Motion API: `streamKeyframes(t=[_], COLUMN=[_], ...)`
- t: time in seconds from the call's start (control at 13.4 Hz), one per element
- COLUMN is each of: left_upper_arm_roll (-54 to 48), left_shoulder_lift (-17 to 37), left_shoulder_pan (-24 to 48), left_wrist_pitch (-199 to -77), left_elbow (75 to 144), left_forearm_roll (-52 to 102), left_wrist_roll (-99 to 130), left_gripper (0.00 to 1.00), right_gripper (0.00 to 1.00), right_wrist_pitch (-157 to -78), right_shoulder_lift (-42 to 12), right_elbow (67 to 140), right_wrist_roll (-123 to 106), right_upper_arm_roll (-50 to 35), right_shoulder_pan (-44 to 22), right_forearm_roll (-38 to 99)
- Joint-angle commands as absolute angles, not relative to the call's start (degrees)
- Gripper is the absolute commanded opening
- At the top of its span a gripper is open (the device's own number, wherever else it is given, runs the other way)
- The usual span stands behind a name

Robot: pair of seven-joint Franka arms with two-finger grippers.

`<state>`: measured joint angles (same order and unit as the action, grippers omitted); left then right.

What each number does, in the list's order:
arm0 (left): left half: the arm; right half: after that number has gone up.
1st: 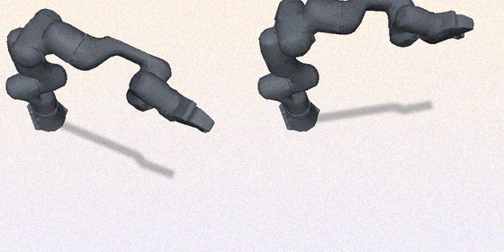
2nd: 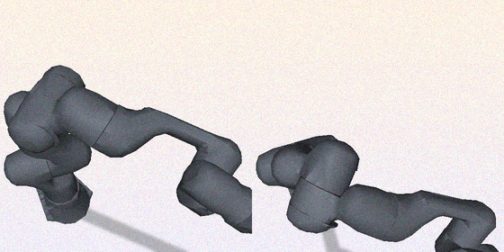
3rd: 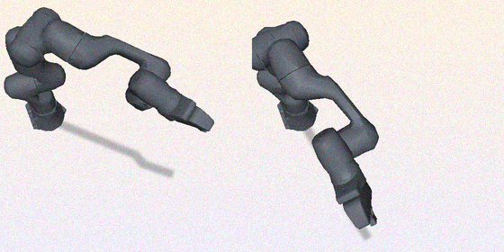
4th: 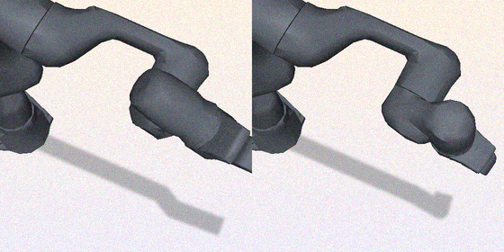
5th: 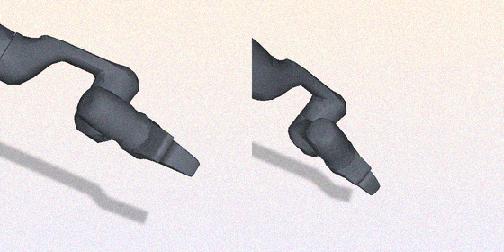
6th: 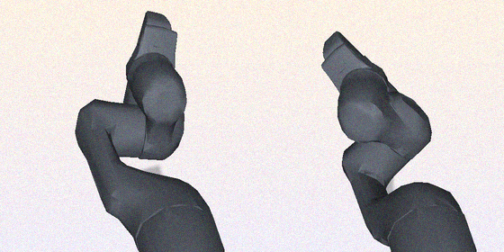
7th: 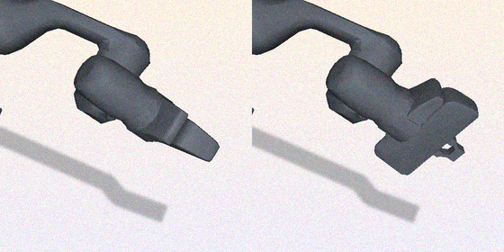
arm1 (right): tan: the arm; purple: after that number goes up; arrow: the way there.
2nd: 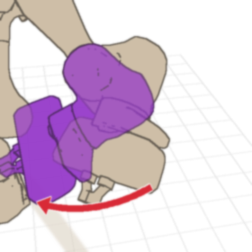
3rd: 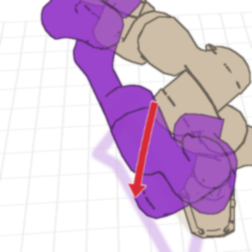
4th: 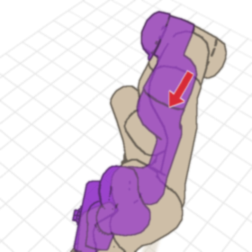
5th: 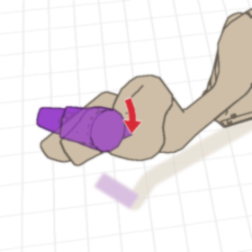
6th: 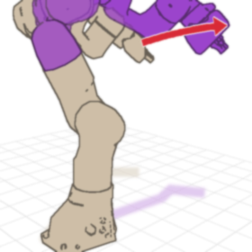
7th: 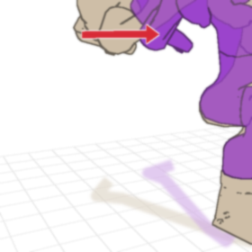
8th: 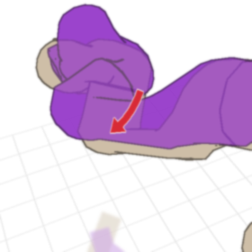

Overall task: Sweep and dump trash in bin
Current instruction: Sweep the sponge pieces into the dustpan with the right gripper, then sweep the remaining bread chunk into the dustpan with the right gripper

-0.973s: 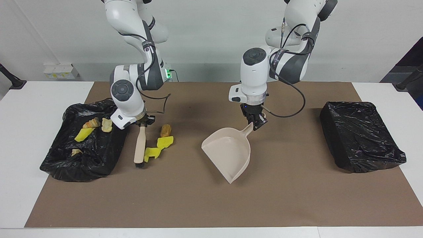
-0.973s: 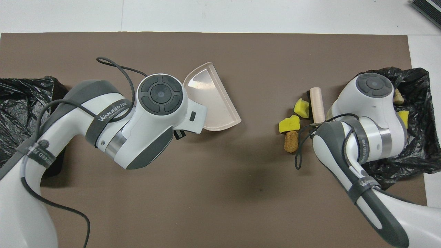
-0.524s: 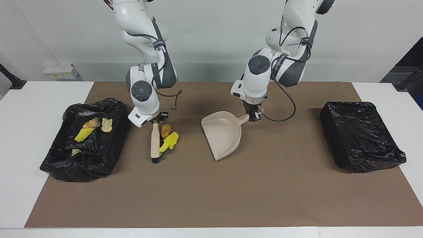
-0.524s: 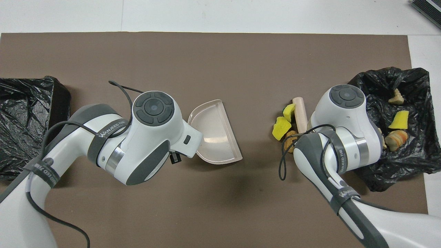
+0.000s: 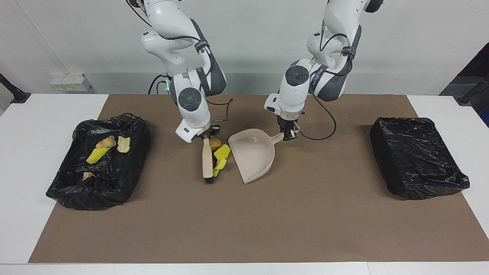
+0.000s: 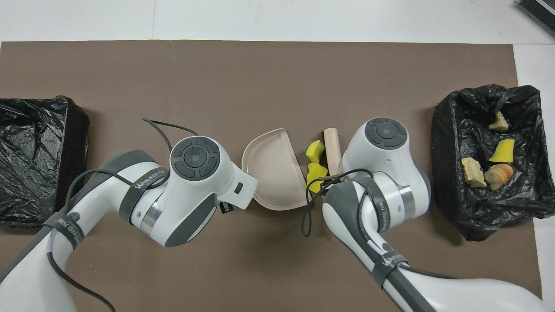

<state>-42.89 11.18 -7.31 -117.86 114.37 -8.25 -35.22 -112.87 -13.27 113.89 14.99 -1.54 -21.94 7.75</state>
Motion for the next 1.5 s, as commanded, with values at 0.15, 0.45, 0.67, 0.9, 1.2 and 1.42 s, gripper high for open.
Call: streamKeyframes(t=[0.15, 0.45, 0.67, 0.9, 1.2, 1.42], left_upper_arm_roll=[-42.98, -42.98, -42.98, -42.98, -42.89, -42.98], left_shoulder_lift=[8.88, 8.79, 8.79, 8.0, 7.03, 5.89], left_shoulder_pan=[-8.09, -8.17, -8.17, -8.17, -8.35, -8.44], left_wrist_pitch=[-119.71, -119.79, -120.15, -117.26, -115.05, -116.19], left_elbow=[116.72, 116.72, 116.72, 116.72, 117.24, 119.26], left_forearm_roll=[-6.77, -6.5, -6.59, -6.59, -6.68, -6.68], left_wrist_roll=[-35.95, -35.59, -36.73, -43.91, -51.77, -51.16], left_gripper=[0.0, 0.0, 0.0, 0.0, 0.0, 0.0], right_gripper=[0.0, 0.0, 0.0, 0.0, 0.0, 0.0], right_wrist_pitch=[-114.88, -108.66, -101.89, -99.14, -107.89, -112.22], right_shoulder_lift=[-17.22, -14.69, -10.47, -3.89, 4.56, 1.07], right_elbow=[107.95, 105.82, 107.48, 114.23, 130.39, 131.49], right_wrist_roll=[18.11, 15.74, 16.08, 17.22, 20.04, 23.19], right_upper_arm_roll=[-1.67, -1.23, -1.05, -0.88, -1.14, -1.32], right_shoulder_pan=[-25.84, -24.27, -20.5, -17.59, -17.93, -22.92], right_forearm_roll=[18.09, 17.59, 10.41, 8.96, 6.33, 6.94])
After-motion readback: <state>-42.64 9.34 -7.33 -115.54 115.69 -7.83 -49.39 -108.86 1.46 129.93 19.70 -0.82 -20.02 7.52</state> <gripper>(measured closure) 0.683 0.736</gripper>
